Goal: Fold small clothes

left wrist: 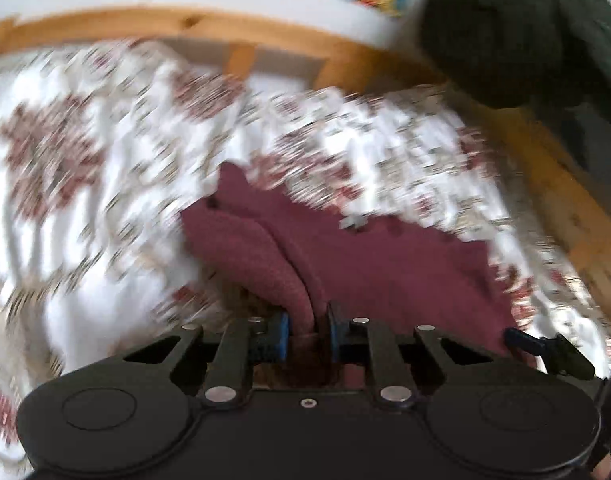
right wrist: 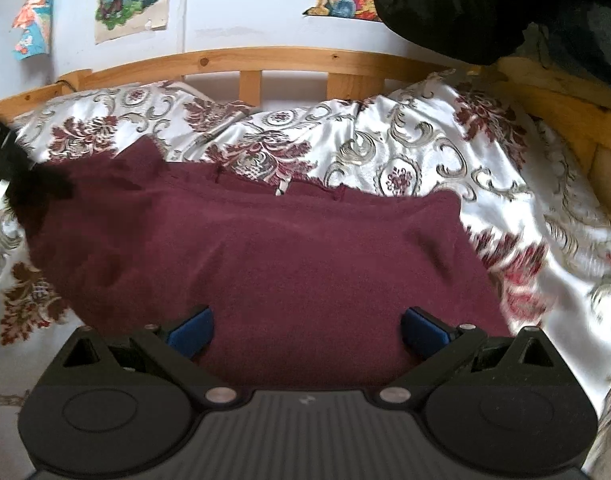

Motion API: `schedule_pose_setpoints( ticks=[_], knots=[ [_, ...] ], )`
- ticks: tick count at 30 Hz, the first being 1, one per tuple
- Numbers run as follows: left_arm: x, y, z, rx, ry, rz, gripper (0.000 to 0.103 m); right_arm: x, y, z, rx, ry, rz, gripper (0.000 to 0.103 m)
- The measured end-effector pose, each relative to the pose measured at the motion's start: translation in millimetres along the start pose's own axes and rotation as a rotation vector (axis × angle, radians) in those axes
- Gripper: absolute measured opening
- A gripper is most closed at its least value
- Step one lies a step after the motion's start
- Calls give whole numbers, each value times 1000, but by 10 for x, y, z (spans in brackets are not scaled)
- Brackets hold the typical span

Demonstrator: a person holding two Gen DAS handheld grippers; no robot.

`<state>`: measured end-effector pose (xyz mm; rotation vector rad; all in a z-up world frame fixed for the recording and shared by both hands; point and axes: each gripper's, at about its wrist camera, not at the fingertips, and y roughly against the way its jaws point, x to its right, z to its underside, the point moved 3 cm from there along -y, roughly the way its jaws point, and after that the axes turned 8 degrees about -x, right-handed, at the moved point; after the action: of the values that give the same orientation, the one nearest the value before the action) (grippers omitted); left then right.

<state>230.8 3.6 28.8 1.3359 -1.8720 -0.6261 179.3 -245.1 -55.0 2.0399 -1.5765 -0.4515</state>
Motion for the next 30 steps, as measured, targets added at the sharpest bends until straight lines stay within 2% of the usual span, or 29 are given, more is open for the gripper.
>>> schedule_pose_setpoints(
  ticks=[5, 8, 10, 13, 16, 19, 21, 22, 24, 27, 30],
  knots=[
    [735, -85, -201, -11, -167, 123, 17, 627, 368, -257, 46, -38, 103, 103],
    [1156, -284, -138, -65, -255, 175, 16, 1076, 519, -312, 72, -84, 237, 103],
    [1393, -455, -24, -113, -309, 195, 16, 1345, 525, -300, 51, -127, 289, 103],
    [1660, -675, 223, -164, -380, 191, 15, 1645, 510, -264, 24, -217, 286, 103],
    [1724, -756, 372, -158, -396, 156, 18, 1764, 503, -209, 28, -292, 227, 103],
    [1720, -669, 429, -130, -393, 171, 29, 1775, 457, -182, 34, -333, 165, 103],
    [1741, -605, 432, -109, -408, 177, 43, 1716, 449, -159, 47, -352, 138, 103],
    [1754, -564, 440, -93, -419, 186, 48, 1692, 449, -154, 52, -359, 124, 103],
    [1793, -469, 441, -53, -437, 210, 63, 1650, 413, -164, 59, -364, 104, 103],
    [1825, -261, 519, 19, -462, 234, 81, 1592, 381, -144, 64, -367, 92, 103],
    [1784, -129, 628, 75, -453, 185, 89, 1547, 360, -118, 87, -394, 41, 103]
  ],
)
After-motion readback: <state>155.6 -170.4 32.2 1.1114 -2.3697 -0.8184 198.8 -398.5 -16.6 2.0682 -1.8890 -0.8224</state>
